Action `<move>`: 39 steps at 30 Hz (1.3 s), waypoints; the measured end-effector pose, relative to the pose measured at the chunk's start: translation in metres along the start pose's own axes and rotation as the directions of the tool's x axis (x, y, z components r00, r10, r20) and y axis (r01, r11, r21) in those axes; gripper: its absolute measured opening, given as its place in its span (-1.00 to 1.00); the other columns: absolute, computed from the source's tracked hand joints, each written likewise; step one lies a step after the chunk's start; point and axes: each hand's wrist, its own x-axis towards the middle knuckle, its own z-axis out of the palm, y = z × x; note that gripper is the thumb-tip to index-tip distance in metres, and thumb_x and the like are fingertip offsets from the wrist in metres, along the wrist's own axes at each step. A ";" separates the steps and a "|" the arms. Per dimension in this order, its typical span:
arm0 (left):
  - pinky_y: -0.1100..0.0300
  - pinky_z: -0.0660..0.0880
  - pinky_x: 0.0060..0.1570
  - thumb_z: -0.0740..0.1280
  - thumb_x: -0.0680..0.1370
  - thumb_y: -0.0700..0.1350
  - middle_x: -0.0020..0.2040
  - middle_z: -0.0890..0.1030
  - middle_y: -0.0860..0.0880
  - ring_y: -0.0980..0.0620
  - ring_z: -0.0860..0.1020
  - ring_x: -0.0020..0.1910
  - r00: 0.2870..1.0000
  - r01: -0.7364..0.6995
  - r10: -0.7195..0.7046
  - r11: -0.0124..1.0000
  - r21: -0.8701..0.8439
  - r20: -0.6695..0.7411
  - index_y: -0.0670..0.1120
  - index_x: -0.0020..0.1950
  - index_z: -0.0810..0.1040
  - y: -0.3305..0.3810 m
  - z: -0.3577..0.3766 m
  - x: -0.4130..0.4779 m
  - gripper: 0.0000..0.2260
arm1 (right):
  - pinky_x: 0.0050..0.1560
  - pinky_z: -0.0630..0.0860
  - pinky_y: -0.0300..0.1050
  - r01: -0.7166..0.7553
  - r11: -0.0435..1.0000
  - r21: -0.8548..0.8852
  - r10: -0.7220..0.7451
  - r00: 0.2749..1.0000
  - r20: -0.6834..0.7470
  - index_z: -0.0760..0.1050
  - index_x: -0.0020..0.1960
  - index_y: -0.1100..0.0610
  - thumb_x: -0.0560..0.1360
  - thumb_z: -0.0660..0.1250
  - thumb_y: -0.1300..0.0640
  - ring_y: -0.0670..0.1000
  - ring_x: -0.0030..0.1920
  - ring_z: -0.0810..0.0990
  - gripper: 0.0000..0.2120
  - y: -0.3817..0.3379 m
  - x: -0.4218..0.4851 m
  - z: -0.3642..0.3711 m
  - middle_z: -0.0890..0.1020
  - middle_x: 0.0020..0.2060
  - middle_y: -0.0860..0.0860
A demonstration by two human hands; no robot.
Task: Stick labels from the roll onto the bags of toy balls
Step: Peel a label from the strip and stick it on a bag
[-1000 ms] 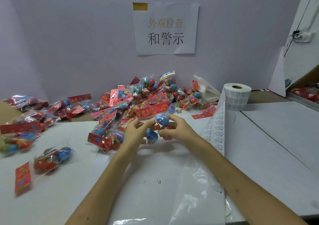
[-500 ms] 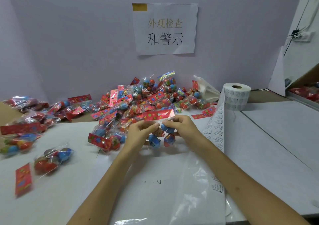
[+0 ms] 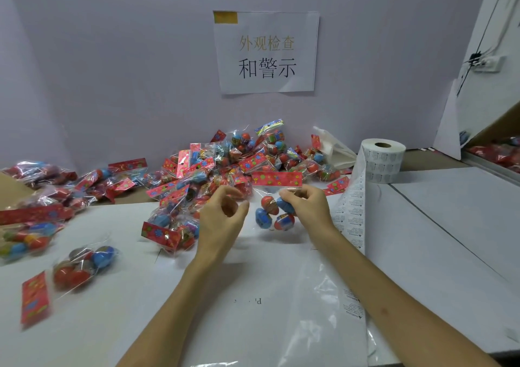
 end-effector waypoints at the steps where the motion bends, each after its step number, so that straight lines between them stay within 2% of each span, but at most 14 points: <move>1: 0.14 0.60 -0.28 0.47 0.55 -0.21 -0.22 0.65 -0.04 0.02 0.61 -0.29 0.999 -0.007 0.008 1.000 -0.023 0.042 -0.06 -0.01 0.60 0.000 0.000 0.000 -0.91 | -0.24 0.66 -0.09 -0.004 1.000 0.017 0.004 1.000 -0.009 0.61 -0.06 0.28 0.48 0.50 0.13 -0.04 -0.25 0.73 -0.80 -0.001 0.000 -0.001 0.73 -0.25 0.04; 3: 0.23 0.59 -0.25 0.49 0.54 -0.18 -0.18 0.69 0.01 0.09 0.66 -0.25 0.981 0.003 0.007 0.999 -0.054 0.194 -0.03 0.02 0.62 0.001 0.004 -0.003 -0.89 | -0.25 0.65 -0.11 0.012 1.000 0.010 -0.012 1.000 -0.022 0.62 -0.03 0.29 0.48 0.49 0.17 -0.08 -0.29 0.71 -0.81 -0.001 -0.001 -0.001 0.71 -0.34 -0.06; 6: 0.33 0.55 -0.05 0.53 0.51 -0.10 0.08 0.63 0.14 0.22 0.61 0.02 0.926 -0.006 0.019 0.999 -0.035 0.377 0.12 0.18 0.54 -0.002 0.011 -0.010 -0.69 | -0.05 0.68 0.10 0.057 0.997 0.042 -0.058 0.998 0.025 0.65 -0.03 0.24 0.49 0.48 0.18 0.16 -0.07 0.72 -0.87 -0.003 -0.005 0.003 0.72 -0.15 0.15; 8: 0.29 0.54 0.06 0.55 0.50 -0.05 0.20 0.58 0.18 0.24 0.56 0.13 0.912 0.023 -0.017 1.000 -0.008 0.410 0.11 0.32 0.46 -0.005 0.014 -0.011 -0.54 | -0.18 0.66 -0.04 0.084 0.989 0.118 -0.097 0.990 0.103 0.64 -0.04 0.24 0.52 0.46 0.18 0.16 -0.05 0.73 -0.89 -0.006 -0.010 0.006 0.70 -0.09 0.20; 10: 0.30 0.55 0.04 0.56 0.49 -0.04 0.19 0.60 0.17 0.27 0.58 0.08 0.920 0.114 -0.086 0.992 -0.052 0.383 0.07 0.36 0.44 -0.006 0.014 -0.010 -0.50 | -0.23 0.60 -0.18 0.099 0.983 0.155 -0.134 0.963 0.234 0.66 -0.06 0.15 0.56 0.42 0.17 0.06 -0.07 0.74 -0.93 -0.011 -0.016 0.008 0.73 -0.11 0.11; 13: 0.34 0.57 -0.12 0.52 0.53 -0.11 0.09 0.64 0.03 0.15 0.65 -0.05 0.944 0.226 -0.190 0.968 -0.110 0.270 0.00 0.28 0.48 -0.005 0.010 -0.005 -0.62 | -0.16 0.62 -0.19 0.112 0.976 0.185 -0.175 0.913 0.369 0.68 -0.01 0.15 0.59 0.36 0.24 0.06 -0.06 0.75 -0.88 -0.015 -0.021 0.009 0.75 -0.09 0.09; 15: 0.26 0.61 -0.19 0.47 0.57 -0.14 0.09 0.68 -0.14 -0.03 0.70 -0.05 0.936 0.313 -0.277 0.936 -0.158 0.216 -0.07 0.25 0.49 -0.005 0.007 -0.001 -0.71 | -0.15 0.63 -0.17 0.182 0.967 0.178 -0.231 0.920 0.316 0.67 -0.04 0.16 0.58 0.35 0.30 0.07 -0.12 0.74 -0.86 -0.017 -0.021 0.007 0.75 -0.13 0.09; 17: 0.01 0.67 -0.05 0.44 0.60 -0.12 0.16 0.67 -0.22 -0.17 0.70 0.04 0.897 0.425 -0.381 0.882 -0.202 0.224 -0.12 0.35 0.46 -0.003 0.004 0.002 -0.64 | -0.20 0.60 -0.21 0.263 0.957 0.126 -0.282 0.943 0.176 0.65 -0.10 0.09 0.56 0.36 0.30 -0.02 -0.21 0.71 -0.84 -0.017 -0.018 0.003 0.73 -0.21 0.03; 19: -0.09 0.65 0.03 0.42 0.60 -0.10 0.19 0.65 -0.22 -0.20 0.68 0.08 0.857 0.505 -0.452 0.831 -0.231 0.247 -0.13 0.42 0.42 -0.002 0.002 0.005 -0.58 | -0.22 0.57 -0.23 0.285 0.957 0.061 -0.288 0.956 0.049 0.63 -0.09 0.03 0.55 0.40 0.24 -0.08 -0.26 0.67 -0.87 -0.016 -0.013 -0.001 0.71 -0.21 -0.03; 21: 0.01 0.65 -0.07 0.41 0.61 -0.12 0.06 0.70 -0.19 -0.09 0.71 -0.06 0.851 0.516 -0.448 0.808 -0.283 0.274 -0.14 0.28 0.51 0.001 0.001 0.006 -0.73 | -0.20 0.55 -0.21 0.192 0.980 0.057 -0.194 0.980 0.042 0.60 0.01 0.01 0.55 0.44 0.12 -0.07 -0.18 0.66 -0.95 -0.016 -0.010 -0.004 0.69 -0.10 -0.04; 25: 0.16 0.63 -0.20 0.39 0.61 -0.16 -0.17 0.73 -0.05 0.02 0.69 -0.21 0.878 0.451 -0.361 0.845 -0.288 0.316 -0.10 0.12 0.58 0.002 0.000 0.004 -0.90 | -0.08 0.56 -0.10 -0.043 0.998 0.042 0.029 0.956 0.292 0.57 0.15 0.04 0.55 0.41 -0.08 0.02 0.00 0.65 -0.74 -0.018 -0.010 0.000 0.68 0.03 0.02; 29: 0.14 0.64 -0.20 0.36 0.62 -0.20 -0.26 0.73 0.01 0.05 0.70 -0.28 0.878 0.419 -0.318 0.872 -0.254 0.358 -0.12 0.14 0.58 0.006 0.001 0.003 -0.89 | -0.20 0.59 -0.09 -0.003 0.999 0.053 -0.014 0.948 0.319 0.63 -0.09 0.12 0.52 0.47 0.03 0.03 -0.14 0.66 -0.85 -0.016 -0.015 0.004 0.69 -0.24 -0.01; 34: 0.11 0.65 -0.16 0.39 0.60 -0.17 -0.02 0.72 -0.10 0.00 0.73 -0.16 0.867 0.428 -0.331 0.877 -0.217 0.372 -0.09 0.18 0.59 0.008 0.003 0.001 -0.84 | -0.11 0.65 -0.03 0.002 1.000 0.030 -0.011 0.958 0.286 0.64 -0.11 0.12 0.50 0.50 0.12 0.06 -0.14 0.70 -0.91 -0.015 -0.015 0.000 0.72 -0.23 0.04; 39: 0.20 0.62 -0.27 0.39 0.61 -0.16 -0.19 0.75 0.00 0.04 0.72 -0.26 0.866 0.441 -0.337 0.863 -0.248 0.369 -0.04 0.16 0.55 0.005 0.004 0.002 -0.86 | -0.05 0.57 -0.05 0.097 0.990 -0.101 -0.066 0.960 0.273 0.60 -0.14 0.09 0.54 0.46 0.07 0.03 -0.13 0.64 -0.87 -0.012 -0.012 0.001 0.66 -0.24 -0.02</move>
